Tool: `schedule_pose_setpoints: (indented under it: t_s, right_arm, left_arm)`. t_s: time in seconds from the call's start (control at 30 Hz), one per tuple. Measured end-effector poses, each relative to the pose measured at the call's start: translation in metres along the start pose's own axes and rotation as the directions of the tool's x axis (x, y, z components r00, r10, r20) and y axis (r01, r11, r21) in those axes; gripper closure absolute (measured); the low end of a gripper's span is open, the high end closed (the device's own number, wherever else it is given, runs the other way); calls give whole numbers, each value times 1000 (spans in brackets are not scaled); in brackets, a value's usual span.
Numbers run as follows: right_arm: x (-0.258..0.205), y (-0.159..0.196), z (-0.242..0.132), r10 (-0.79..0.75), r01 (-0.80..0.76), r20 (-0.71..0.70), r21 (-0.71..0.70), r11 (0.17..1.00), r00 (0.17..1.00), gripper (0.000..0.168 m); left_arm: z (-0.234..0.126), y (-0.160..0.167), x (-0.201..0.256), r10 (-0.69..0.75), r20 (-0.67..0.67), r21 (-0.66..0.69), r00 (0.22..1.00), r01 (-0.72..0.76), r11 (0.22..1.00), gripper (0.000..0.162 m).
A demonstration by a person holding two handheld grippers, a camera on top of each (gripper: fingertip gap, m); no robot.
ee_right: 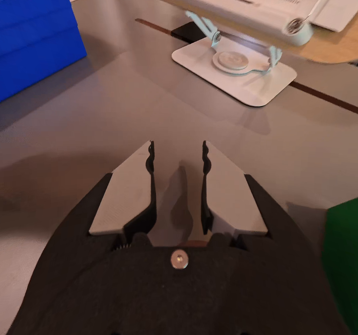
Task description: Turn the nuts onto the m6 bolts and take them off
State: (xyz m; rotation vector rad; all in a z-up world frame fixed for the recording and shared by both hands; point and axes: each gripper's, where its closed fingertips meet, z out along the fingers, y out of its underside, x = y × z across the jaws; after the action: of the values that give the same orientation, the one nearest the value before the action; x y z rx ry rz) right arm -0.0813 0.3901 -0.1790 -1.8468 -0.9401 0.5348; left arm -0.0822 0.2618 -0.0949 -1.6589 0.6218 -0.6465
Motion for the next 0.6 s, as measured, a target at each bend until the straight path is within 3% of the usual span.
schedule_pose_setpoints:
  t_s: [0.17, 0.27, 0.37, 0.47, 0.6]
  right_arm:
    - [-14, 10, 8, -5, 8, 59, -65, 998, 998, 121]
    - [-22, 8, 7, 10, -5, 92, -53, 999, 996, 121]
    - [-32, 8, 8, 23, -15, 123, -60, 998, 992, 121]
    - [-35, 8, 7, 3, 3, 122, -53, 999, 993, 121]
    - [-38, 8, 4, 5, 1, 129, -46, 999, 992, 121]
  left_arm:
    - [-123, -50, -48, 41, 283, -56, 958, -26, 998, 140]
    - [-207, -52, -124, 73, 554, -180, 829, 34, 983, 139]
    - [-253, -7, -187, -29, 660, -279, 751, 280, 918, 134]
    - [-278, 64, -224, -99, 738, -392, 667, 544, 742, 125]
    - [-289, 112, -242, -20, 791, -492, 612, 655, 574, 122]
